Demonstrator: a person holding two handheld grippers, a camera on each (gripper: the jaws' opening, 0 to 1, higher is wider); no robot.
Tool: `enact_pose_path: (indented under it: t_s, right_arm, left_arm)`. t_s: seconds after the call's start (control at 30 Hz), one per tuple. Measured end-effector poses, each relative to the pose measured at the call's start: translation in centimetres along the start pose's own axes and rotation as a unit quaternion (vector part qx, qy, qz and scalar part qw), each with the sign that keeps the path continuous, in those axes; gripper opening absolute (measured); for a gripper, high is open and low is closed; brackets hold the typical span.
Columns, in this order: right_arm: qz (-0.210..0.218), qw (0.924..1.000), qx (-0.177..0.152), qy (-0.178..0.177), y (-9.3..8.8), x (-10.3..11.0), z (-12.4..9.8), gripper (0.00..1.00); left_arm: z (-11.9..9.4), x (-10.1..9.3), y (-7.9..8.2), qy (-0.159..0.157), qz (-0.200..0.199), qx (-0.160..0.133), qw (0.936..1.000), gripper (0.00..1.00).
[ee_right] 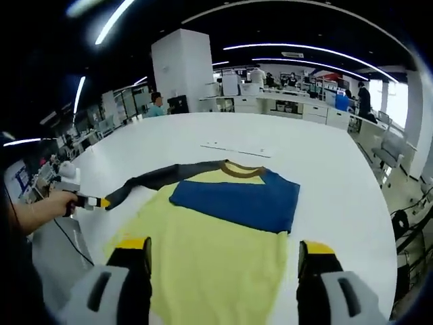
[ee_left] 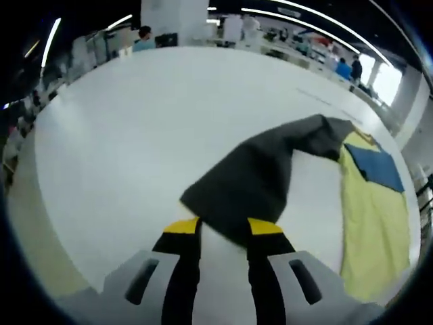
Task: Fold the garment on the visible template until the final outline fits inside the template.
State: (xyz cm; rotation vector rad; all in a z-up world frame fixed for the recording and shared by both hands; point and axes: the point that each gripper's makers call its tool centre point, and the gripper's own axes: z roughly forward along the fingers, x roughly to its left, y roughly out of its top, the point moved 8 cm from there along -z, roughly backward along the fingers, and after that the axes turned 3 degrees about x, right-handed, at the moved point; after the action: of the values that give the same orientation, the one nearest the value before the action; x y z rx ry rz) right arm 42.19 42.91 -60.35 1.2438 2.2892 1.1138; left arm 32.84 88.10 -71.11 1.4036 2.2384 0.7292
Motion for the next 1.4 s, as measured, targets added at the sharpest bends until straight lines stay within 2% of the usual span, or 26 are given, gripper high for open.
enact_pose_path:
  t_s: [0.13, 0.2, 0.3, 0.43, 0.6, 0.67, 0.77, 0.83, 0.87, 0.9, 0.93, 1.0, 1.03, 1.1, 1.4]
  right_arm:
    - [-0.017, 0.9998, 0.003, -0.004, 0.3, 0.2, 0.0, 0.89]
    - [-0.023, 0.9997, 0.004, -0.007, 0.4, 0.3, 0.1, 0.89]
    - [-0.027, 0.9995, 0.007, -0.012, 0.4, 0.3, 0.2, 0.89]
    - [-0.031, 0.9994, 0.009, -0.015, 0.4, 0.4, 0.2, 0.89]
    - [-0.024, 0.9994, 0.01, -0.023, 0.3, 0.0, 0.1, 0.87]
    - [-0.024, 0.9994, 0.008, -0.023, 0.3, 0.0, 0.0, 0.87]
    - [-0.021, 0.9995, 0.007, -0.023, 0.2, -0.1, 0.0, 0.87]
    - [-0.021, 0.9995, 0.01, -0.022, 0.1, -0.1, 0.0, 0.87]
    - [-0.021, 0.9995, 0.011, -0.022, 0.1, -0.1, 0.1, 0.87]
    - [-0.021, 0.9995, 0.013, -0.021, 0.0, -0.1, 0.1, 0.87]
    - [-0.022, 0.9994, 0.015, -0.021, 0.0, 0.0, 0.2, 0.87]
    - [-0.022, 0.9994, 0.016, -0.02, -0.1, 0.1, 0.2, 0.86]
    - [-0.021, 0.9995, 0.018, -0.019, -0.1, 0.1, 0.3, 0.86]
    - [-0.02, 0.9995, 0.016, -0.018, 0.0, 0.1, 0.3, 0.86]
    - [-0.018, 0.9995, 0.014, -0.022, 0.2, -0.2, 0.2, 0.9]
  left_arm:
    - [-0.1, -0.2, 0.2, 0.008, -0.021, -0.002, 0.9997, 0.23]
    - [0.0, -0.4, 0.2, 0.025, -0.028, -0.004, 0.9993, 0.17]
    - [0.2, -0.6, 0.4, 0.044, -0.048, -0.026, 0.9975, 0.12]
    - [0.4, -1.2, 0.5, 0.031, -0.048, -0.037, 0.9977, 0.0]
    - [0.0, -1.3, 0.9, 0.037, -0.017, -0.018, 0.999, 0.0]
    - [-0.1, -0.7, 1.2, 0.04, -0.009, -0.024, 0.9989, 0.0]
    - [-0.2, 0.4, 2.1, 0.053, 0.025, -0.044, 0.9973, 0.0]
    - [-0.3, 1.2, 3.2, 0.048, 0.046, -0.066, 0.9956, 0.0]
    - [-0.2, 1.7, 3.7, 0.056, 0.051, -0.076, 0.9942, 0.0]
    - [-0.1, 2.4, 4.5, 0.052, 0.07, -0.079, 0.9931, 0.0]
    - [0.2, 2.8, 5.1, 0.046, 0.065, -0.085, 0.9932, 0.0]
    - [0.4, 3.9, 6.7, 0.053, 0.093, -0.11, 0.9881, 0.0]
    - [0.5, 4.4, 7.4, 0.058, 0.114, -0.114, 0.9851, 0.0]
    - [0.8, 4.7, 8.3, 0.061, 0.128, -0.119, 0.9827, 0.0]
    - [2.6, 5.8, 10.8, 0.051, 0.137, -0.133, 0.9803, 0.0]
